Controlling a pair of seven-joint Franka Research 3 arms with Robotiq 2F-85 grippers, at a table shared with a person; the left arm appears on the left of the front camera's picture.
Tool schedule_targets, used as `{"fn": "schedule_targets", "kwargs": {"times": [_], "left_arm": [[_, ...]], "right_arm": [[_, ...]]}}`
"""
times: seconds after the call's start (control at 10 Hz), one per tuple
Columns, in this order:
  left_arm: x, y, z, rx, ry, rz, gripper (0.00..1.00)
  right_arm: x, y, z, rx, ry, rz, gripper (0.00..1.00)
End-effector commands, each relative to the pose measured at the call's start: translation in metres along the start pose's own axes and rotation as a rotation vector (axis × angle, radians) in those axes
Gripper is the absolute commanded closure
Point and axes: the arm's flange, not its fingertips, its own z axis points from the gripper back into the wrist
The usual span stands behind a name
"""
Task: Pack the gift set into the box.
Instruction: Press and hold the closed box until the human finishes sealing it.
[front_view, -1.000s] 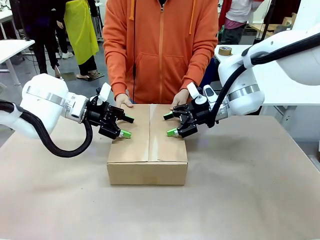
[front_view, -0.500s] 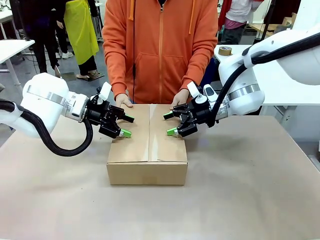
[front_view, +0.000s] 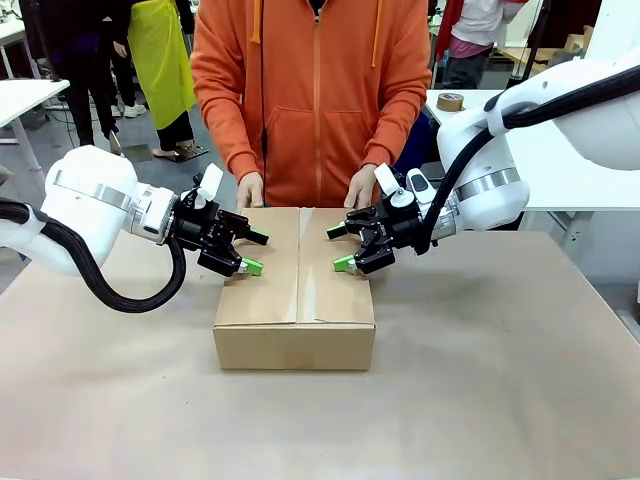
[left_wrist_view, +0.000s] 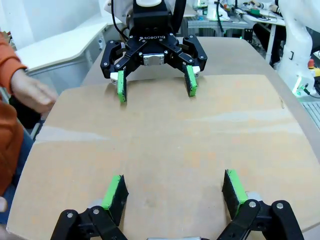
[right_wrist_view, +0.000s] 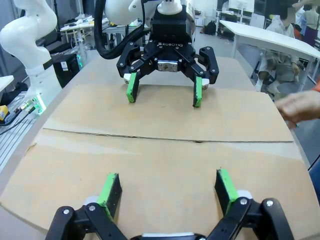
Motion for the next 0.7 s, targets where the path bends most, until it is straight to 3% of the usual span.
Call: {"fn": "schedule_targets", "kwargs": {"times": [0.0,0.6], "left_arm": [[-0.0017,-0.0022,-0.0006,-0.001,0.0,-0.004,0.0],[-0.0017,-0.0022,-0.0006,-0.001,0.0,-0.004,0.0]], "right_arm": [[-0.0016,0.0006,-0.0013,0.002,0.004,0.019,0.0],[-0.0016,0.0006,-0.0013,0.002,0.004,0.019,0.0]]}}
